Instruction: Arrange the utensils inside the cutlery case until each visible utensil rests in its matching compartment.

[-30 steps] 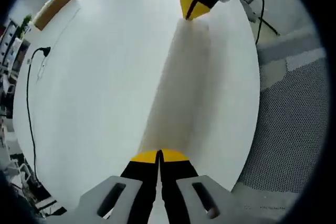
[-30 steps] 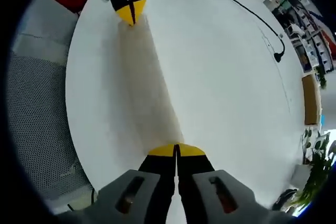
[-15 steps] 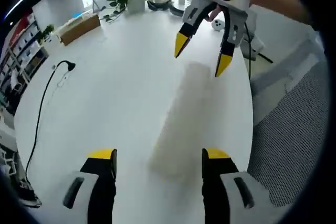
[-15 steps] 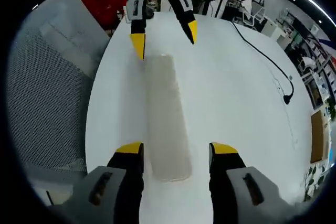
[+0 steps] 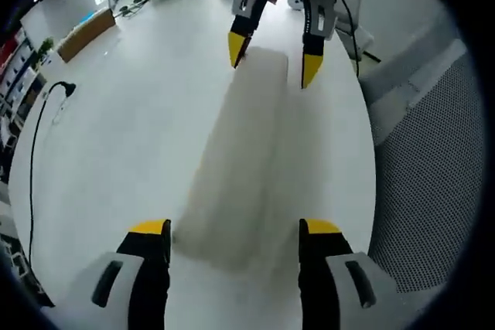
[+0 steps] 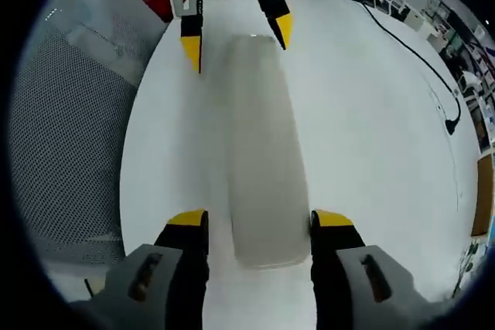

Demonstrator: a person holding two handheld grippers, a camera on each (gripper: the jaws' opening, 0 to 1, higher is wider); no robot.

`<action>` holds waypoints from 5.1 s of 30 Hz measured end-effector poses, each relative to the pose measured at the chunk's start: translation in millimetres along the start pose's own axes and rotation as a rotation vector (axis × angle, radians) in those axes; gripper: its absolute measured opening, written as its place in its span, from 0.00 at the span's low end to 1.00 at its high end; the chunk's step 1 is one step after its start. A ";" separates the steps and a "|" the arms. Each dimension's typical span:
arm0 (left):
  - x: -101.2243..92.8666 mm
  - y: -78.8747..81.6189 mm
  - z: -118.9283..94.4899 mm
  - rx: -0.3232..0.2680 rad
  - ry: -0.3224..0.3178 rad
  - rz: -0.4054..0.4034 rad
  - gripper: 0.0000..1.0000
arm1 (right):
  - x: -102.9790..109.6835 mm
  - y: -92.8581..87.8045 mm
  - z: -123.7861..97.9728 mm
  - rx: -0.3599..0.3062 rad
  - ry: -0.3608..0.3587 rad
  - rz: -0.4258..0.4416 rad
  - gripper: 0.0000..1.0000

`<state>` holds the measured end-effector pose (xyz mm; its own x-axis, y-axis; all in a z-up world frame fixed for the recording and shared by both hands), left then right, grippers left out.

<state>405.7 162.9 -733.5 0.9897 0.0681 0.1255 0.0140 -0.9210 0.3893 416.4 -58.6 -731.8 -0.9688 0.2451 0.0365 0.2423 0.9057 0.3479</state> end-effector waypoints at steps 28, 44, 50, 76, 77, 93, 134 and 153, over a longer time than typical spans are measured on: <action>-59.1 -22.4 -19.0 0.084 -0.045 0.029 0.44 | 66.8 22.9 12.7 0.087 -0.012 -0.056 0.39; -69.0 -23.6 -21.2 0.143 -0.086 0.075 0.44 | 85.6 26.2 14.8 0.143 -0.002 -0.013 0.39; -67.3 -19.1 -19.0 0.183 -0.105 0.093 0.43 | 85.1 25.3 15.0 0.144 0.013 0.000 0.40; -68.5 -22.2 -19.6 0.177 -0.100 0.074 0.44 | 84.6 26.6 15.7 0.154 0.015 0.003 0.41; -68.4 -23.3 -20.3 0.167 -0.099 0.072 0.44 | 85.0 25.7 15.2 0.147 0.015 0.001 0.41; -68.1 -38.4 -28.5 0.174 -0.035 -0.015 0.48 | 87.5 27.2 15.9 0.115 -0.007 0.127 0.43; -103.4 -83.6 -214.2 -0.773 0.507 -0.915 0.69 | 123.1 -2.0 -171.8 -0.871 -0.311 0.709 0.72; -126.1 -81.8 -225.0 -0.890 0.595 -0.903 0.96 | 150.0 -27.7 -159.8 -0.780 -0.382 0.741 0.99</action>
<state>247.8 315.9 -575.8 0.4767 0.8561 -0.1995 0.2900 0.0610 0.9551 256.1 -102.2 -586.3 -0.4893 0.8401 0.2341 0.5201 0.0655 0.8516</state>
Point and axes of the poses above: the point that each gripper's makers call its tool centre point, and the gripper's own axes: z roughly forward along the fingers, x roughly to its left, y roughly out of its top, the point moved 10 cm from there along -z, roughly backward along the fingers, and after that the axes turned 13 degrees about z, right-handed, at the moved point
